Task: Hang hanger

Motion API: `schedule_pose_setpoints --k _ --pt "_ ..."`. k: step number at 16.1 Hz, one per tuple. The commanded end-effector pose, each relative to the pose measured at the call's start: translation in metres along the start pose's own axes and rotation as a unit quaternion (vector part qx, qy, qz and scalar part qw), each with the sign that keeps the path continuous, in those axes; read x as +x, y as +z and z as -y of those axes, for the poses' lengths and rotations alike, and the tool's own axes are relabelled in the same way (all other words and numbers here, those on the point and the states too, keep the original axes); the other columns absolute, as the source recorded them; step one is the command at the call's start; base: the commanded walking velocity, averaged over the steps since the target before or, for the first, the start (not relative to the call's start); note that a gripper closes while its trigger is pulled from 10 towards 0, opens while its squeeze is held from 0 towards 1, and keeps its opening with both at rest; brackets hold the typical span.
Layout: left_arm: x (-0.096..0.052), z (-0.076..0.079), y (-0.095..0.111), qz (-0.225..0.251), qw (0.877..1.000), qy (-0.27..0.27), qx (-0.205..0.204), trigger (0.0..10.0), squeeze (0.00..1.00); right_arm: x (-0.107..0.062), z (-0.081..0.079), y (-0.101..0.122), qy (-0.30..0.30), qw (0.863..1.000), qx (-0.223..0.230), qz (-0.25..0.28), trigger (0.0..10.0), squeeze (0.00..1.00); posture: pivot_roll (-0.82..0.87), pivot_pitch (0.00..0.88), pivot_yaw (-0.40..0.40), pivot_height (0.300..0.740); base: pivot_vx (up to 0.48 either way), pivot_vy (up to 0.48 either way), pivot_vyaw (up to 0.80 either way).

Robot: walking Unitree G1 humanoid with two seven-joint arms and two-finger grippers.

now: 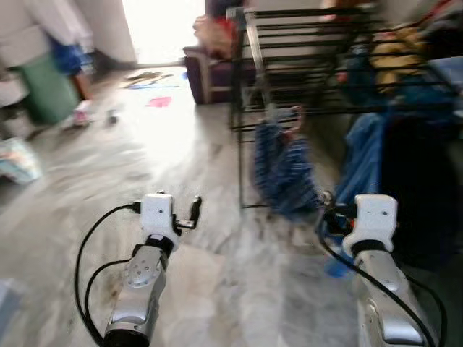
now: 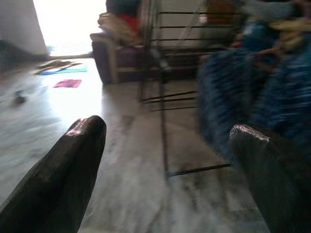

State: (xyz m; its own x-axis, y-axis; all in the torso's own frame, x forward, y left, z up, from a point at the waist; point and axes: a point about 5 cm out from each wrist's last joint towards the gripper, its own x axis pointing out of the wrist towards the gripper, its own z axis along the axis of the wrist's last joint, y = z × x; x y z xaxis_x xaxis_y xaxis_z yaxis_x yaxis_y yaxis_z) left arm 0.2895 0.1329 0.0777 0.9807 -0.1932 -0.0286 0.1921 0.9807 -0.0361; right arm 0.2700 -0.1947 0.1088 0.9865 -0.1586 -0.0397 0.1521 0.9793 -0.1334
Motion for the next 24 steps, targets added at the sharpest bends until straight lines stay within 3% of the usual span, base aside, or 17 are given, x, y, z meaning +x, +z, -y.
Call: schedule_pose_setpoints --k 1,12,19,24 --pt "0.000 -0.005 0.003 0.007 1.000 0.005 0.002 10.0 0.00 0.000 -0.005 0.002 0.009 1.000 0.004 0.002 10.0 0.00 -0.05 0.000 0.047 0.740 0.405 0.000 0.00" --pt "0.000 0.001 0.000 0.002 1.000 -0.002 -0.001 10.0 0.00 0.000 -0.006 0.001 0.014 1.000 -0.002 0.000 10.0 0.00 -0.06 0.000 0.044 0.740 0.399 0.105 0.00" --pt "-0.002 0.005 -0.008 -0.024 1.000 -0.005 -0.003 10.0 0.00 -0.002 -0.006 0.003 0.006 1.000 -0.012 0.008 10.0 0.00 -0.05 0.000 0.042 0.740 0.000 0.000 0.00" --pt "-0.003 0.007 -0.009 -0.033 0.999 -0.020 -0.004 10.0 0.00 -0.006 0.013 0.003 -0.052 0.998 -0.044 0.008 10.0 0.00 -0.06 0.007 0.045 0.740 0.000 0.000 0.00"
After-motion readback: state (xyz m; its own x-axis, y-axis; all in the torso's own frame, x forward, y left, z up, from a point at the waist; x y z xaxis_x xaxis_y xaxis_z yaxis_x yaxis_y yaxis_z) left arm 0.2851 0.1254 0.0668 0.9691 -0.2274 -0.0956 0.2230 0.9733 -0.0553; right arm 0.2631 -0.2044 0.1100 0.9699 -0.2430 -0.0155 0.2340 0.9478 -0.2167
